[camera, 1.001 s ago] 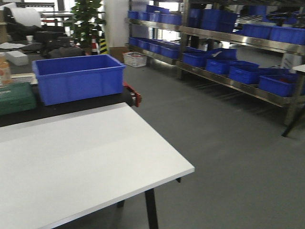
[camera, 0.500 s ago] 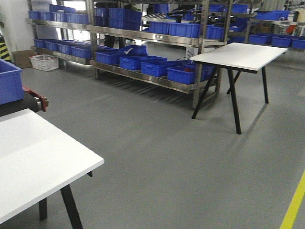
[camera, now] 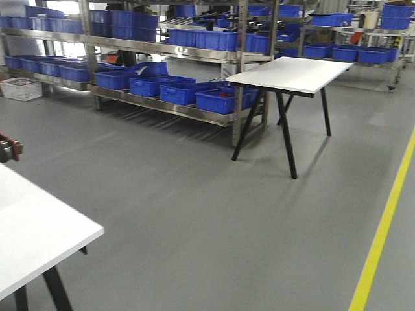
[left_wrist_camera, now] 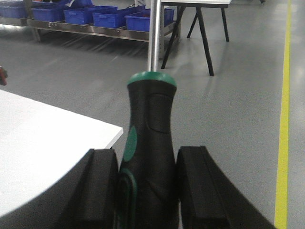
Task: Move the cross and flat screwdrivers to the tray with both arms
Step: 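Drive the base away from the table holding both screwdrivers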
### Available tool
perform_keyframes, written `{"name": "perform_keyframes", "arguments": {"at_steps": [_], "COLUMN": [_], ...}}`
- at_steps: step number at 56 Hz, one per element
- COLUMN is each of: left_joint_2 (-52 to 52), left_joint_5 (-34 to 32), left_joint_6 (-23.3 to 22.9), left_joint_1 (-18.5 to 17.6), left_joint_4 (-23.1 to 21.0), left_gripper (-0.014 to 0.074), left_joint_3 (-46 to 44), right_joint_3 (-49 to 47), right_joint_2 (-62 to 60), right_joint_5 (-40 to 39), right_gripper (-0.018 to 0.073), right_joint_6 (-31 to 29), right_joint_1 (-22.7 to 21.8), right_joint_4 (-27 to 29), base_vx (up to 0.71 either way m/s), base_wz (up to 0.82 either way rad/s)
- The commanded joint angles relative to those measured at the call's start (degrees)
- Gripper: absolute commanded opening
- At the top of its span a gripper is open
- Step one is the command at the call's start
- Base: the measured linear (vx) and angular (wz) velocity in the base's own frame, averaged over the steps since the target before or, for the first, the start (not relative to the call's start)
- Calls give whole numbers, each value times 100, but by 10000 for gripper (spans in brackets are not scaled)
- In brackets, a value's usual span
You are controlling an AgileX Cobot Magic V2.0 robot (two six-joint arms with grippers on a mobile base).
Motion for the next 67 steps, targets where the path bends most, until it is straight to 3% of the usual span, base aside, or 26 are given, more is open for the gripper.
{"name": "perform_keyframes", "arguments": {"at_steps": [1,31,67], "left_joint_2": [6,6,6], "left_joint_5": [-543,-543,-543], "left_joint_6": [-26,-26,-26], "left_joint_1": [4,4,4], "left_joint_4": [-58,-58,-58], "left_gripper": [0,0,0], "left_joint_3": [-177,-177,-177], "right_joint_3": [-174,-174,-174], "right_joint_2": [26,26,26], "right_joint_5": [-515,-520,-513], "right_gripper": [-8,-8,-8], "right_joint_6": [-4,-4,-4], "right_joint_1": [1,1,1], "right_joint_4": [59,59,59], "base_vx": [14,25,43], "base_wz": [-26,-22,-17]}}
